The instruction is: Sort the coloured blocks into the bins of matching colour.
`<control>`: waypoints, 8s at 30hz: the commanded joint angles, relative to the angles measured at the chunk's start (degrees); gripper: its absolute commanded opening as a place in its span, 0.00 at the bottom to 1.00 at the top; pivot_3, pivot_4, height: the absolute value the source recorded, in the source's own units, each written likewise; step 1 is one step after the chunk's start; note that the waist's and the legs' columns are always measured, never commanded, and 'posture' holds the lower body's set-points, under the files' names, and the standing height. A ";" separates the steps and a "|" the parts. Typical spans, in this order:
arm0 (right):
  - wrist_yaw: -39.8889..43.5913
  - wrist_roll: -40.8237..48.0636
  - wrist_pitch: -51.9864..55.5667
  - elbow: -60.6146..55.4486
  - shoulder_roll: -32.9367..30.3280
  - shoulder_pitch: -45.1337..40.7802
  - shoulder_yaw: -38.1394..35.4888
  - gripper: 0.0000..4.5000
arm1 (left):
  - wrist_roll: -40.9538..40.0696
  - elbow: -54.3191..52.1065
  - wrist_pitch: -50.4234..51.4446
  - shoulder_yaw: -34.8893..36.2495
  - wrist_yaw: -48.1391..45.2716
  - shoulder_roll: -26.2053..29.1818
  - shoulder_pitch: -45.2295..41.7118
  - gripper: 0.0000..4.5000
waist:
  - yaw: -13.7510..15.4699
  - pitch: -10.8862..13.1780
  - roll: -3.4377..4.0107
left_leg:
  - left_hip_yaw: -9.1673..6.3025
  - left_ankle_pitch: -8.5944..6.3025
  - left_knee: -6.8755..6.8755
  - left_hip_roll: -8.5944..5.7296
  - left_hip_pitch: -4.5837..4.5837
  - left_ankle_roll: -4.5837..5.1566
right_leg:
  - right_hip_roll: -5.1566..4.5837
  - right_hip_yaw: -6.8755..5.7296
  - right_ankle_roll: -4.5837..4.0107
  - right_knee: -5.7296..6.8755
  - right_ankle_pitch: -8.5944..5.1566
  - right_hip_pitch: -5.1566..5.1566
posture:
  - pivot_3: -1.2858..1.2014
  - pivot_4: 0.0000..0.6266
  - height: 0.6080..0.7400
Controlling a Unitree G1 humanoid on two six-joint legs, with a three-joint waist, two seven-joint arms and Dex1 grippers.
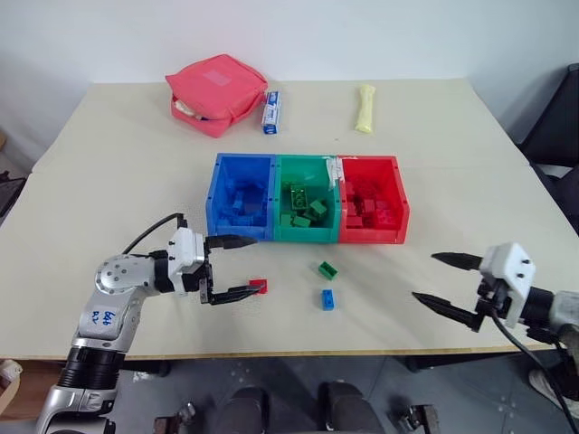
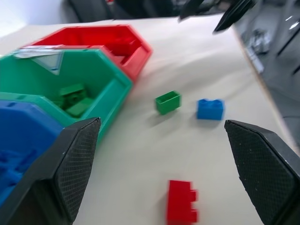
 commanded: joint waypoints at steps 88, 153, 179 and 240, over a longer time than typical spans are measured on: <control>12.15 7.82 -3.89 -1.18 -3.28 -0.93 0.66 1.00 | -2.57 -0.63 0.73 3.95 -7.19 6.49 4.41 1.00 | -0.41 0.02 0.04 | -0.06 -0.01 -0.34 0.01 0.13 -0.02 | -0.03 -0.08 -0.09 -0.12 -0.04 0.04 | 0.52 0.24 1.00; -4.85 -12.01 -4.23 33.62 31.95 -58.42 29.84 0.99 | -7.03 -12.63 4.40 21.57 18.93 -3.00 24.53 1.00 | -1.47 -0.01 -0.02 | -0.11 0.03 -0.28 -0.08 -0.39 -0.21 | -0.08 -0.21 -0.17 0.62 -0.05 -0.85 | 0.52 0.24 1.00; 13.79 7.98 -12.21 4.36 2.29 -7.51 5.73 0.99 | -0.01 -6.52 7.84 5.41 3.21 9.40 9.09 1.00 | -0.75 0.02 0.00 | -0.01 0.03 -0.34 0.03 -0.29 -0.18 | -0.07 -0.11 -0.18 0.07 -0.06 -0.56 | 0.52 0.24 1.00; -27.28 1.66 -8.50 -20.91 20.18 14.36 0.48 1.00 | 18.13 36.75 -14.14 -9.62 8.31 -22.56 -39.43 0.99 | 0.92 0.05 -0.11 | -0.10 -0.01 0.31 -0.10 -0.17 0.02 | 0.29 -0.06 0.15 0.25 0.07 -0.10 | 0.52 0.24 1.00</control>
